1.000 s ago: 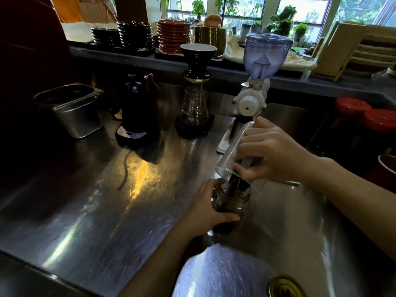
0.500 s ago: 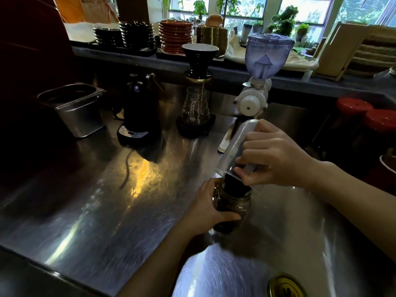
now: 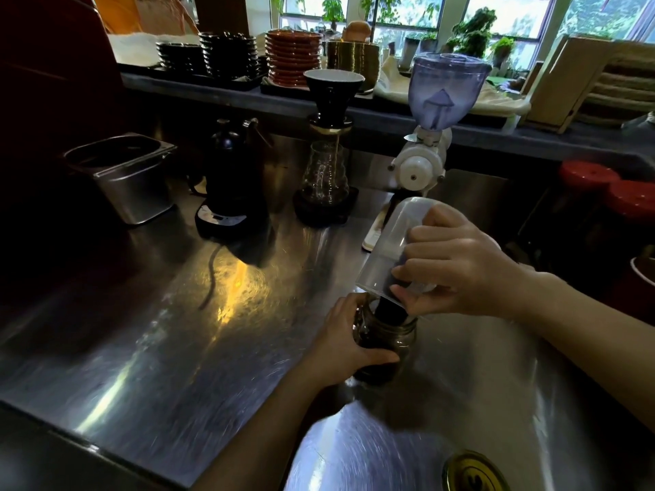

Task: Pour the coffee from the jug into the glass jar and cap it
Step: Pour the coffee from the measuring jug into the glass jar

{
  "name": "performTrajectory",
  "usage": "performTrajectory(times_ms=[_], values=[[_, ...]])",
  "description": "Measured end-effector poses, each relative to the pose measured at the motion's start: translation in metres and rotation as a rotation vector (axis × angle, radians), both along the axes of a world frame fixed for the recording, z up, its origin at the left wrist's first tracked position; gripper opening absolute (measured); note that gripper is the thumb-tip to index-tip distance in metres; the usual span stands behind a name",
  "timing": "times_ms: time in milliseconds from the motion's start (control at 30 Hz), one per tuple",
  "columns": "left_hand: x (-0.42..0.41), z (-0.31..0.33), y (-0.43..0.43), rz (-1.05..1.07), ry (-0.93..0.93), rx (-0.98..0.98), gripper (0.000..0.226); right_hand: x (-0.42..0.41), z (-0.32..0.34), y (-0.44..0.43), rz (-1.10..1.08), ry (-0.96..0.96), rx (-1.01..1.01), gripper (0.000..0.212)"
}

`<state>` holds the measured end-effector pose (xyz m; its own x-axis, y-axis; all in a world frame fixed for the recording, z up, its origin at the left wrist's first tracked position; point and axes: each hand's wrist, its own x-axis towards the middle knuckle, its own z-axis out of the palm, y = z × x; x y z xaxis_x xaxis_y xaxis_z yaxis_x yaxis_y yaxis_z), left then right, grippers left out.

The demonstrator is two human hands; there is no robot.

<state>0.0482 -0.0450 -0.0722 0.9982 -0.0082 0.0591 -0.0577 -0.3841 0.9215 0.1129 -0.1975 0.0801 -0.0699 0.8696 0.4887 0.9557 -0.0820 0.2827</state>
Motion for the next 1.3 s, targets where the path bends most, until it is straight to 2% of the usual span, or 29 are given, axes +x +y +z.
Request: performTrajectory(times_ms=[100,433,633,967,1300], values=[[0.000,0.000,0.000,0.007,-0.024,-0.004,0.077,-0.002,0.000,-0.001,0.004,0.004,0.006,0.031],[-0.001,0.004,-0.001,-0.002,-0.012,-0.002,0.079,-0.006,0.003,-0.007,0.027,0.004,0.002,0.028],[-0.003,0.007,0.000,-0.022,0.011,-0.003,0.076,-0.009,-0.002,-0.009,0.056,-0.104,0.004,0.020],[-0.003,0.006,-0.001,-0.025,0.030,-0.012,0.078,-0.015,-0.002,-0.012,0.027,-0.108,-0.024,0.024],[-0.004,0.007,-0.003,-0.015,0.055,-0.012,0.072,-0.021,-0.006,-0.020,0.014,-0.160,0.031,0.023]])
